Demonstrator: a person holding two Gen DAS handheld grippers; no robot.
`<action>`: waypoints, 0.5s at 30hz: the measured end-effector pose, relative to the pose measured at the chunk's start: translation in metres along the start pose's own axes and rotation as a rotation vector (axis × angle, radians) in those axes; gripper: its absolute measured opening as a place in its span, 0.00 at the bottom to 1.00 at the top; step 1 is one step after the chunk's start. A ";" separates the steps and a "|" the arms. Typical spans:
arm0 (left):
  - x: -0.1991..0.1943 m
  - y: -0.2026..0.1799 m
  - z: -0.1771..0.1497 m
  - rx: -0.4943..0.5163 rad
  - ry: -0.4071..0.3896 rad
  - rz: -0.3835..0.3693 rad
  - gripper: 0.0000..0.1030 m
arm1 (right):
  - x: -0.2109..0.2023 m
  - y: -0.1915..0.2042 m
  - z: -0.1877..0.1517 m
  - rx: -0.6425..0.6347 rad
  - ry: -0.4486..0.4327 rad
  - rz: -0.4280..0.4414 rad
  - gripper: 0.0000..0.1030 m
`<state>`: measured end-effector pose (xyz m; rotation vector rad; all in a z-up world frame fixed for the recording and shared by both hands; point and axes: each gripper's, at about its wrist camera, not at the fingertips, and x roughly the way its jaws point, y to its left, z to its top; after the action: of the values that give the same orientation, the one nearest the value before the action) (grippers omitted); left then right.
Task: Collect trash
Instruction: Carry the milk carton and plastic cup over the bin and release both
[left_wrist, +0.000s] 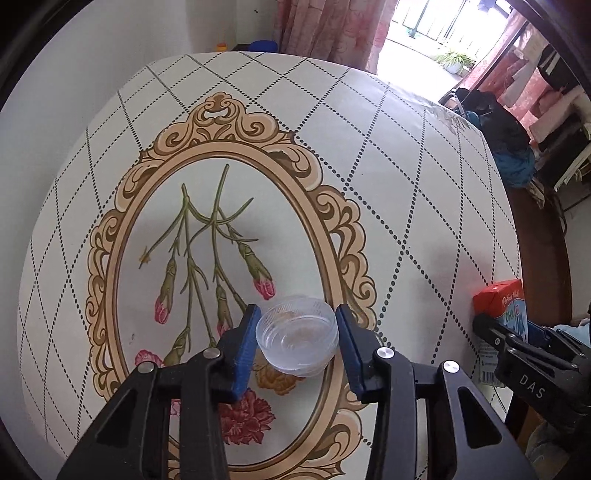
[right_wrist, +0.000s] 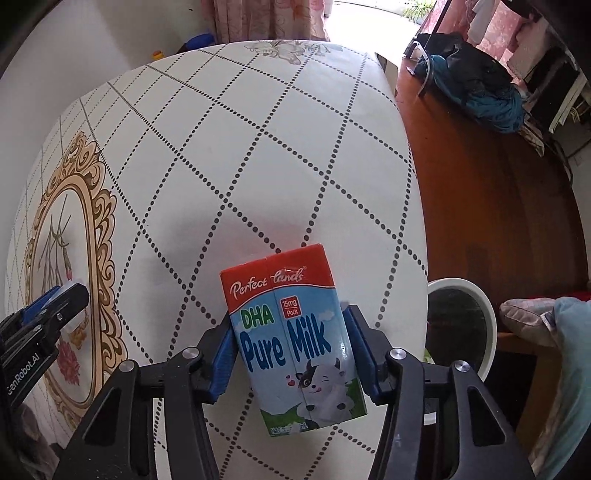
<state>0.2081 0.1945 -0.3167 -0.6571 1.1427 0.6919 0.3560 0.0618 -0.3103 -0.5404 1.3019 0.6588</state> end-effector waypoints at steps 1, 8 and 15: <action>-0.002 0.000 -0.001 0.003 -0.005 0.005 0.37 | -0.002 -0.001 -0.002 0.004 -0.004 0.002 0.55; -0.035 -0.008 -0.003 0.048 -0.075 0.016 0.37 | -0.026 -0.014 -0.008 0.035 -0.058 0.047 0.54; -0.089 -0.035 0.001 0.105 -0.162 -0.019 0.37 | -0.078 -0.040 -0.015 0.090 -0.146 0.106 0.54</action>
<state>0.2126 0.1600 -0.2280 -0.5126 1.0145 0.6528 0.3639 0.0126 -0.2366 -0.3451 1.2218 0.7113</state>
